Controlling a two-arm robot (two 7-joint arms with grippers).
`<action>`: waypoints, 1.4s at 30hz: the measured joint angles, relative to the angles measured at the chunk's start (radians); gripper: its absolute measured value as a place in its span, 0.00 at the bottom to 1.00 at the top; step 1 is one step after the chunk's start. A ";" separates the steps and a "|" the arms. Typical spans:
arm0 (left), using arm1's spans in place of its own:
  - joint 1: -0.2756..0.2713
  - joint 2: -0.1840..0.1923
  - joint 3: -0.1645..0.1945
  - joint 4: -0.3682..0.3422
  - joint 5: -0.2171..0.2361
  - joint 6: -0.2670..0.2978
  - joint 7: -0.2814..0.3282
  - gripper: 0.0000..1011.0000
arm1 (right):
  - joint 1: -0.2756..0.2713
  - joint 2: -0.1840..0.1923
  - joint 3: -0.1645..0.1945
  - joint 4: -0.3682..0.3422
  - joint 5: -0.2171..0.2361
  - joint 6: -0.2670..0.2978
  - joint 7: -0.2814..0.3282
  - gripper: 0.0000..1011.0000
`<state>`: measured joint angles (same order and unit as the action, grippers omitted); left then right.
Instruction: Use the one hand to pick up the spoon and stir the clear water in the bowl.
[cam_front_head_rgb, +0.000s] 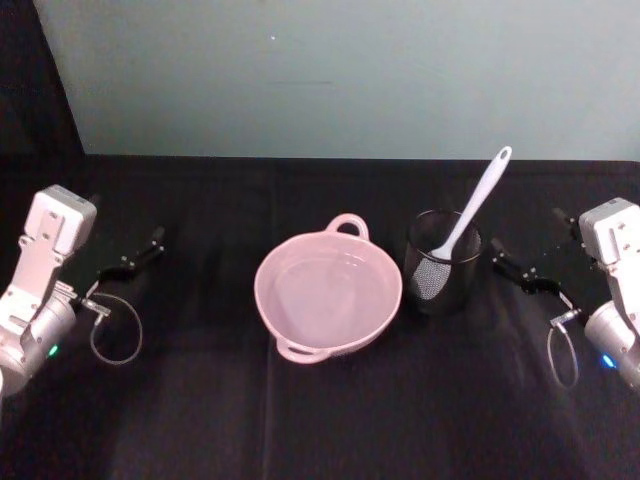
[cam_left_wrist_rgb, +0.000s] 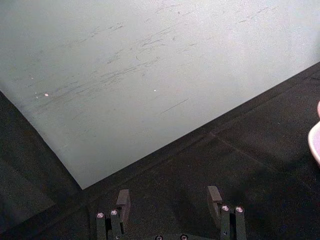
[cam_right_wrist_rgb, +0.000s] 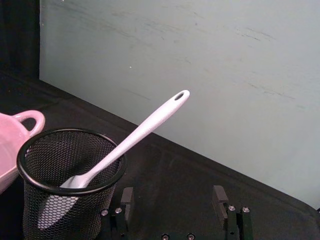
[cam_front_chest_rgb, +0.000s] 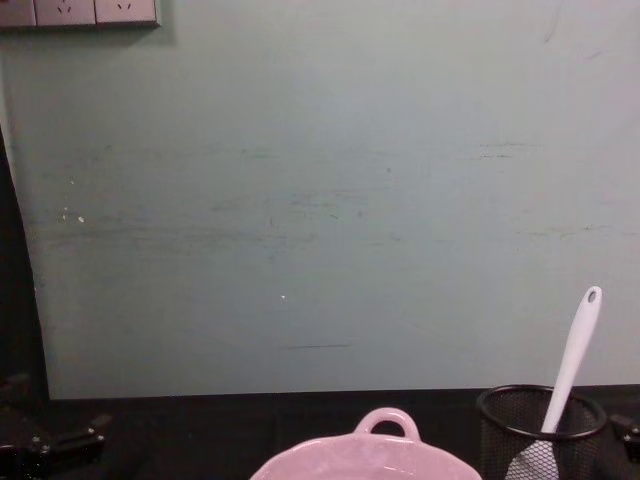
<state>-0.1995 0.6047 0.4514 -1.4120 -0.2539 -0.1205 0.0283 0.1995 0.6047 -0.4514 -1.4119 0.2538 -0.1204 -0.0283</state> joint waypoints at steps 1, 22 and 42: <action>0.000 0.000 0.000 0.000 0.000 0.000 0.000 1.00 | 0.000 0.000 0.000 0.000 0.000 0.000 0.000 0.99; 0.000 0.000 0.000 0.000 0.000 0.000 0.000 1.00 | 0.000 0.000 0.000 0.000 0.000 0.000 0.000 0.99; 0.000 0.000 0.000 0.000 0.000 0.000 0.000 1.00 | -0.049 0.044 0.075 -0.064 0.010 0.047 0.003 0.99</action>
<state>-0.1995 0.6047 0.4514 -1.4120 -0.2539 -0.1205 0.0283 0.1503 0.6483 -0.3769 -1.4760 0.2640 -0.0733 -0.0254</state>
